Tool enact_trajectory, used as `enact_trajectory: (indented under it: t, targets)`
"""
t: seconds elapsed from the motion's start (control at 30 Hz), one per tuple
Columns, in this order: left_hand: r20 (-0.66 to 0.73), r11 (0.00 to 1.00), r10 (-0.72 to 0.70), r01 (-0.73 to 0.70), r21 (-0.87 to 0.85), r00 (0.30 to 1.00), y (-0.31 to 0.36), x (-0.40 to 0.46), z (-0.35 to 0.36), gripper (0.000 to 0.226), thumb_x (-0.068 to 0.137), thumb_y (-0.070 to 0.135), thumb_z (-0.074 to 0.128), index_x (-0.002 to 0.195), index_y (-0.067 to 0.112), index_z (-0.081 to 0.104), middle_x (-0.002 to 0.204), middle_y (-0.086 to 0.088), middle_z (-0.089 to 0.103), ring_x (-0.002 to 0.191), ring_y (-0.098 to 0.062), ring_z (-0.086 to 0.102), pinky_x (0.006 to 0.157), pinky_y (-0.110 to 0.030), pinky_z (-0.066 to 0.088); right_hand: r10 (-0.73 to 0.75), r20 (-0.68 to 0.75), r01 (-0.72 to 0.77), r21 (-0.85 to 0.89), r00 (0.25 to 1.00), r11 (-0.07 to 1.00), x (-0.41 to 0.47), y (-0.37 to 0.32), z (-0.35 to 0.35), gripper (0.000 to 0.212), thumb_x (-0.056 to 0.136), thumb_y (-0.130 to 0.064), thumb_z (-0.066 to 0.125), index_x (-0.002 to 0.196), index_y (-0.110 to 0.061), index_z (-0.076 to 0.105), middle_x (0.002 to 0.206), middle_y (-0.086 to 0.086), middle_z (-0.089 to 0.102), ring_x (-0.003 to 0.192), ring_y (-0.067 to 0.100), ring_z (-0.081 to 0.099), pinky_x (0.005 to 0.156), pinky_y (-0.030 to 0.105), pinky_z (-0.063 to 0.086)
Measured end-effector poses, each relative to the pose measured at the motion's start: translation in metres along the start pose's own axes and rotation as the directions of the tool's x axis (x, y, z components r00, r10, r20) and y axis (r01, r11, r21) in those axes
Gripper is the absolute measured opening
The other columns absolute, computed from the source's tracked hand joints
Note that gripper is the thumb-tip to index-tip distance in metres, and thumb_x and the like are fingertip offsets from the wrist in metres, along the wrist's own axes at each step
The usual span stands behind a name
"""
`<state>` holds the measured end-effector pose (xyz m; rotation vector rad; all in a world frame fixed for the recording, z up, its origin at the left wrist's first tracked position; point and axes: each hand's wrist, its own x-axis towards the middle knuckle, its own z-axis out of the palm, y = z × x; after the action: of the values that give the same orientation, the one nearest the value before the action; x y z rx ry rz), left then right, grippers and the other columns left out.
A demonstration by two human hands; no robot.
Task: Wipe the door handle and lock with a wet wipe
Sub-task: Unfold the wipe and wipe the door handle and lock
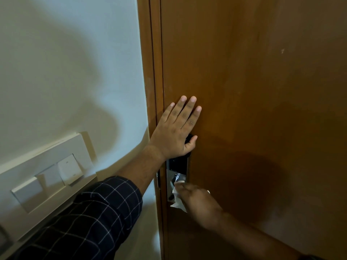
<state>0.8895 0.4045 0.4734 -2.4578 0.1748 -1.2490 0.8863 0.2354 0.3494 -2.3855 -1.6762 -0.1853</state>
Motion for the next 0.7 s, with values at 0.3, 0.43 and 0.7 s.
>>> enact_trajectory:
  t: [0.3, 0.43, 0.7]
  targets:
    - [-0.01, 1.0, 0.009, -0.009, -0.015, 1.0, -0.001, 0.0, -0.002, 0.076, 0.09, 0.048, 0.048, 0.153, 0.011, 0.027, 0.161, -0.019, 0.027, 0.151, -0.036, 0.019, 0.122, -0.054, 0.022, -0.21, -0.013, 0.195, -0.31, 0.978, 0.931, 0.013, -0.005, 0.016, 0.055, 0.099, -0.023, 0.046, 0.149, -0.004, 0.029, 0.157, 0.018, 0.026, 0.145, 0.033, 0.023, 0.116, 0.045, 0.029]
    - [0.007, 1.0, 0.023, -0.023, 0.0, 1.0, -0.002, 0.0, -0.003, 0.078, 0.09, 0.05, 0.047, 0.154, 0.011, 0.025, 0.162, -0.02, 0.026, 0.151, -0.037, 0.018, 0.123, -0.052, 0.02, -0.423, -0.039, 0.385, -0.343, 0.905, 0.857, -0.011, 0.046, 0.006, 0.047, 0.104, -0.025, 0.03, 0.15, -0.013, 0.03, 0.157, 0.01, 0.028, 0.144, 0.027, 0.028, 0.115, 0.043, 0.027]
    - [0.032, 1.0, 0.016, -0.016, 0.004, 0.999, -0.001, 0.001, -0.004, 0.079, 0.091, 0.05, 0.047, 0.155, 0.01, 0.023, 0.162, -0.02, 0.025, 0.152, -0.038, 0.017, 0.123, -0.053, 0.019, -0.538, -0.058, 0.495, -0.315, 0.841, 0.809, -0.03, 0.075, -0.001, 0.044, 0.106, -0.021, 0.034, 0.148, -0.016, 0.027, 0.15, 0.004, 0.044, 0.142, 0.02, 0.031, 0.108, 0.037, 0.039]
